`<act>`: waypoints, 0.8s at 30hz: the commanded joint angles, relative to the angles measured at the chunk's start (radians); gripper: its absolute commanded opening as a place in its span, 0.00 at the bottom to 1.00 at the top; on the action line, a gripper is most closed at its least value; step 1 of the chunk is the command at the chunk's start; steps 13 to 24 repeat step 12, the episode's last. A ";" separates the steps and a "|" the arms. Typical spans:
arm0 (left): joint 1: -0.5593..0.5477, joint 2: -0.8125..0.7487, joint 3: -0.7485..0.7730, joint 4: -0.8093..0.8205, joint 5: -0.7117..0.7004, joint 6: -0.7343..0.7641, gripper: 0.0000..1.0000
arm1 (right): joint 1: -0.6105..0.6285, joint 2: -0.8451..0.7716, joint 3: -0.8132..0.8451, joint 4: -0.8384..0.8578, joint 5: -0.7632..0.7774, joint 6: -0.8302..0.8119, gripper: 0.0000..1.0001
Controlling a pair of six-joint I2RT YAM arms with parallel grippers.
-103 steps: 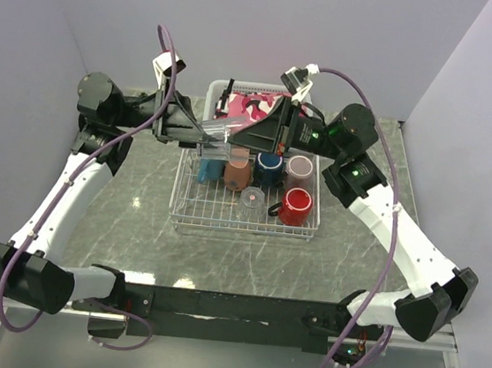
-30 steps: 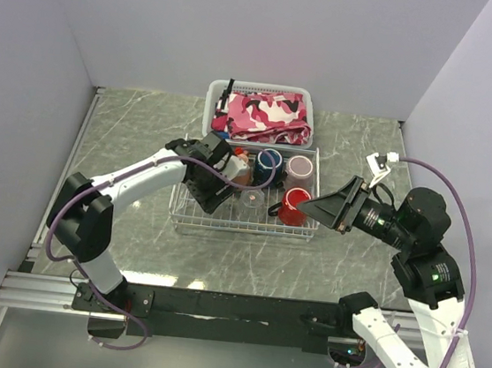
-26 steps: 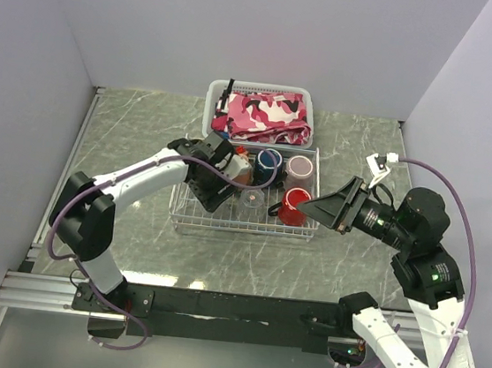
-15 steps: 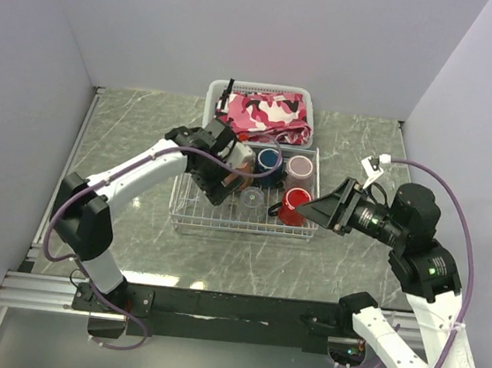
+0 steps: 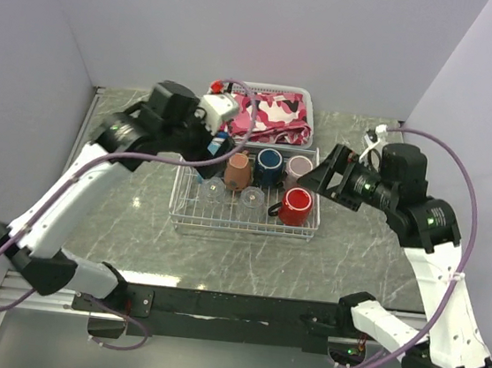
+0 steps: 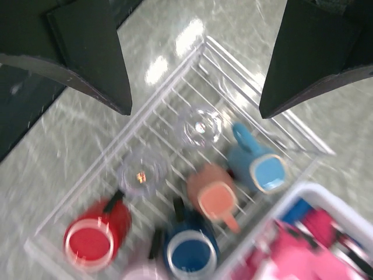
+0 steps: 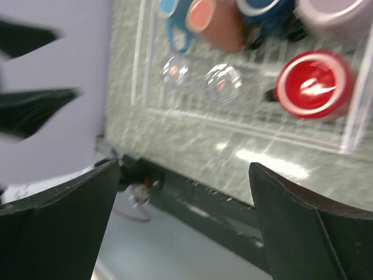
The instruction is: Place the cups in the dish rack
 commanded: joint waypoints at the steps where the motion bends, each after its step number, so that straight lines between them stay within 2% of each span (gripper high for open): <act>1: 0.029 -0.060 0.024 0.082 -0.041 -0.059 0.96 | 0.017 0.060 0.118 -0.073 0.154 -0.087 1.00; 9: 0.141 -0.077 0.030 0.140 0.030 -0.159 0.96 | 0.105 0.143 0.210 -0.078 0.215 -0.098 1.00; 24: 0.145 -0.083 0.024 0.156 0.024 -0.165 0.96 | 0.129 0.160 0.235 -0.090 0.240 -0.109 1.00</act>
